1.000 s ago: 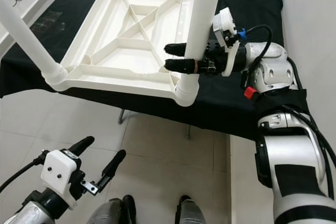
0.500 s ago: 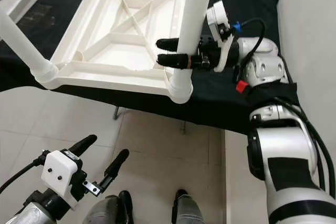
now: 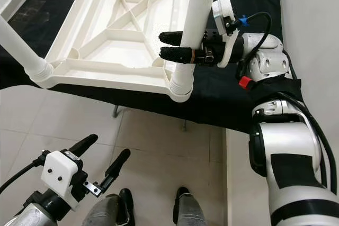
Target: Building children table
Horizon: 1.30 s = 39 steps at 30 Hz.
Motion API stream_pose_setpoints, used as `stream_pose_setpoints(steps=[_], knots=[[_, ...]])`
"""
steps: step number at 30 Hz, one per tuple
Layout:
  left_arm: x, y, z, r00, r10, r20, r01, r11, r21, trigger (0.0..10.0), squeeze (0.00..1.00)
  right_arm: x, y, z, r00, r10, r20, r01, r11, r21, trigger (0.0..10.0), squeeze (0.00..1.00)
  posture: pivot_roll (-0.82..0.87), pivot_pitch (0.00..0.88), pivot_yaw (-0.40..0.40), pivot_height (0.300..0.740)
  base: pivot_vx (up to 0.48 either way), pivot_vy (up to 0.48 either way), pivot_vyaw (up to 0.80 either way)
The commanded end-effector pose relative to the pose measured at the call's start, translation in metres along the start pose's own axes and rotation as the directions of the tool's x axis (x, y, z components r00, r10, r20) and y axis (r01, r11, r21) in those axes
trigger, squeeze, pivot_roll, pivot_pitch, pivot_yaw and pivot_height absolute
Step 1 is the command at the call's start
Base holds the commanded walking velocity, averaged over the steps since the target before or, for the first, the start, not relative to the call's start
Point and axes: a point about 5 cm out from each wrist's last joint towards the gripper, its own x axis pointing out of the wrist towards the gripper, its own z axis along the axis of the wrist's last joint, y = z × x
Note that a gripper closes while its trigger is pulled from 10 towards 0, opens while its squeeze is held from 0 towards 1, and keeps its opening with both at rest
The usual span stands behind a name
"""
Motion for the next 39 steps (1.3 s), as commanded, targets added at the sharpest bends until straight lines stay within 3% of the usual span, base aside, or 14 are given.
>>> stream_pose_setpoints(steps=[1,14,25,32,39], knots=[[-0.003,-0.001,-0.001,1.000,-0.007,-0.017,0.007,1.000,0.000,10.0,0.00,0.002,0.004,-0.004,0.999,0.036,0.010,-0.036,0.999,-0.001,10.0,0.00,0.09,0.389,0.013,0.740,0.000,0.000,0.00],[-0.002,0.001,-0.002,1.000,-0.009,-0.024,0.009,1.000,0.010,10.0,0.00,0.015,0.022,-0.002,0.991,0.135,-0.010,-0.136,0.985,-0.103,10.0,0.00,0.10,0.389,0.031,0.740,0.000,0.000,0.00],[-0.002,0.002,-0.003,1.000,-0.008,-0.024,0.008,1.000,0.009,10.0,0.00,0.017,0.032,0.000,0.979,0.196,-0.061,-0.200,0.977,-0.073,10.0,0.00,0.09,0.385,0.033,0.740,0.000,0.000,0.00],[-0.001,0.003,-0.003,1.000,-0.008,-0.024,0.008,1.000,0.008,10.0,0.00,0.019,0.030,0.002,0.967,0.225,-0.115,-0.231,0.972,-0.038,10.0,0.00,0.08,0.383,0.031,0.740,0.000,0.000,0.00],[-0.002,0.002,-0.003,1.000,-0.006,-0.024,0.006,1.000,0.007,10.0,0.00,0.027,0.018,0.007,0.971,0.196,-0.140,-0.209,0.974,-0.085,10.0,0.00,0.08,0.385,0.023,0.740,0.000,0.000,0.00]])
